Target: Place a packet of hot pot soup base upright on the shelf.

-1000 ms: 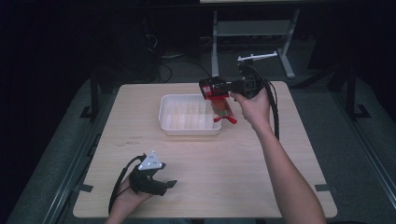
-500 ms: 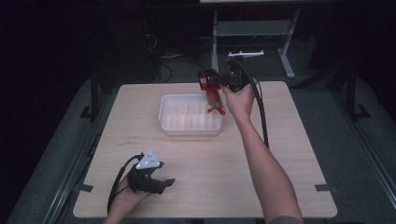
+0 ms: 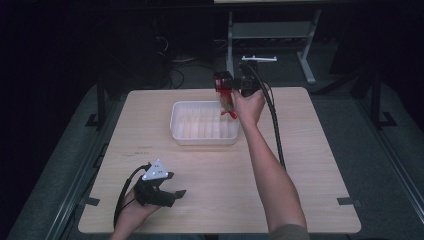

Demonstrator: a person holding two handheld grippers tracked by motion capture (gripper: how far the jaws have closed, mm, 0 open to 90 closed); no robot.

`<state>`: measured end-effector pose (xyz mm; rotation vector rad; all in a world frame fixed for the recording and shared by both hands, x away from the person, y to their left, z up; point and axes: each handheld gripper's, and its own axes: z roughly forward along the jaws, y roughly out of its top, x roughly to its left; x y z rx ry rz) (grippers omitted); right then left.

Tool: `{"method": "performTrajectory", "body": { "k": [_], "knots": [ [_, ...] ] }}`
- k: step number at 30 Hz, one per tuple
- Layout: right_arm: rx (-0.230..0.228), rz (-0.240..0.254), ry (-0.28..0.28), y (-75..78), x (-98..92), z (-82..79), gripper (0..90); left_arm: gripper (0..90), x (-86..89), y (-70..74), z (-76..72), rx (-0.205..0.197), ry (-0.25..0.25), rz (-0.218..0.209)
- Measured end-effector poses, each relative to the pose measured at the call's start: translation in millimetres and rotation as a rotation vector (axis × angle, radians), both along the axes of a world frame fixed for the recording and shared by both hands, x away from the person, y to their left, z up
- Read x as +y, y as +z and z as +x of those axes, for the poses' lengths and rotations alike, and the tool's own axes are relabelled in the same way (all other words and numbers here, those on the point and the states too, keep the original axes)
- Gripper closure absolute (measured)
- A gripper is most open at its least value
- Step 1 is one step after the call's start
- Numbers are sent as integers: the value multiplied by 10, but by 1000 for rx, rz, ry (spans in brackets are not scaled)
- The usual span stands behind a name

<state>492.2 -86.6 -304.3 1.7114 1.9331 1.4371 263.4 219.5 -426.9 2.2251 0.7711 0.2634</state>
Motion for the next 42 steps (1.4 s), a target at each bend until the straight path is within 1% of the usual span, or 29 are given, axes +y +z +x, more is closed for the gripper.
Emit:
{"method": "performTrajectory", "body": {
  "k": [5,6,7,9,15,17,20,22,24,27,30,32,37,42],
  "knots": [
    [-14,-20,-35,-110,48,4,893,243,17,8,-1,-6,5,-6],
    [-14,-20,-35,-110,48,4,893,243,17,8,-1,-6,5,-6],
    [-16,-27,-47,-148,67,0,894,243,18,8,-4,-7,6,-8],
    [-14,-42,-56,-179,88,3,893,243,18,4,-1,-8,7,-5],
    [-7,-9,-81,-273,145,5,892,243,17,3,0,-7,9,-1],
    [-5,-19,-84,-315,175,-2,890,243,18,3,-2,-8,10,0],
    [-2,-15,-87,-344,189,-13,890,243,18,-1,-3,-9,10,5],
    [6,5,-89,-374,190,-30,889,243,13,-10,-2,-5,8,7],
    [5,1,-83,-371,203,-47,881,243,9,-9,-4,-8,6,6],
    [-2,-18,-71,-369,226,-79,865,243,6,-7,-4,-10,6,7],
    [11,-26,-47,-397,235,-104,841,243,5,-7,-6,-8,6,10],
    [24,-29,-29,-422,244,-115,826,243,6,-9,-4,-9,9,4],
    [26,-79,3,-478,270,-167,828,243,19,-14,-5,-6,12,10],
    [27,-101,17,-491,271,-208,826,243,14,-14,-5,-5,12,8]
  ]
}}
